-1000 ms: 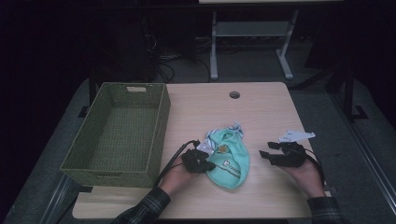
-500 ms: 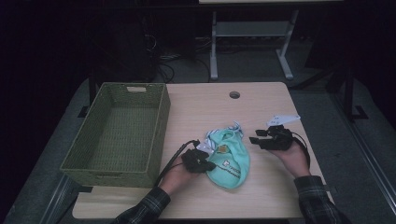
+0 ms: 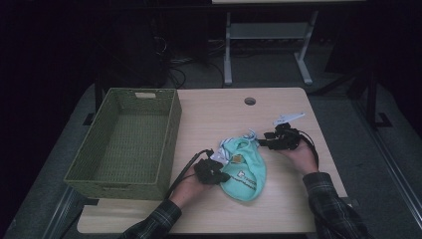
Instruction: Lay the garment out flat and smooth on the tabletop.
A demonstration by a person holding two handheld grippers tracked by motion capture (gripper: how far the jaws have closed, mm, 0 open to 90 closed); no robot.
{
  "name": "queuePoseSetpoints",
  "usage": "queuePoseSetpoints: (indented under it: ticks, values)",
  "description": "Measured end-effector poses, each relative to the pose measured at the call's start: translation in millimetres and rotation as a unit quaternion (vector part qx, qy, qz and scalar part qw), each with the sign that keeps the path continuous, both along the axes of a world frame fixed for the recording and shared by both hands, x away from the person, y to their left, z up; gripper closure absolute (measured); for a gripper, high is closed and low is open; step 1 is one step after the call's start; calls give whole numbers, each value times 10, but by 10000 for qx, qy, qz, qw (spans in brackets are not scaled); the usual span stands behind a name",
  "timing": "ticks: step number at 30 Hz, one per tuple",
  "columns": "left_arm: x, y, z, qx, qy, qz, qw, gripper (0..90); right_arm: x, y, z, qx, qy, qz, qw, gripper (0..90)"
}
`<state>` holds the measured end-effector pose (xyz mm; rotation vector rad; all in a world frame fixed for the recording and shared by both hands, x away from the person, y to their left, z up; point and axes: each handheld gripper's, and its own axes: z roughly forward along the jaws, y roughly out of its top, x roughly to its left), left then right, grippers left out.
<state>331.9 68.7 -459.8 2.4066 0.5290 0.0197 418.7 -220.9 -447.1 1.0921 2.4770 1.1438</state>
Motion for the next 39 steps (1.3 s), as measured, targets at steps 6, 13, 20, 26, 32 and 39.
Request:
queuePoseSetpoints:
  ticks: [6, 13, 20, 26, 32, 39]
  values:
    - [10, 4, 0, -1, 27, -18, 10000, 883, 98, 86, -65, 110, 148, 69, 9998, 541]
    - [0, -6, -3, -42, 33, 30, 10000, 883, 192, 249, -118, -63, 241, 179, 9995, 607]
    - [3, -4, 5, 40, 2, -25, 10000, 883, 191, 327, -218, -329, 131, 251, 9991, 706]
    - [5, -5, 10, 80, -5, -34, 10000, 884, 163, 344, -214, -464, 48, 302, 9985, 821]
    - [3, -7, 8, 57, 12, -3, 10000, 886, 170, 327, -202, -404, 39, 292, 9987, 850]
    - [-11, -20, 4, 9, 4, 58, 10000, 887, 178, 258, -89, -379, -87, 110, 9992, 853]
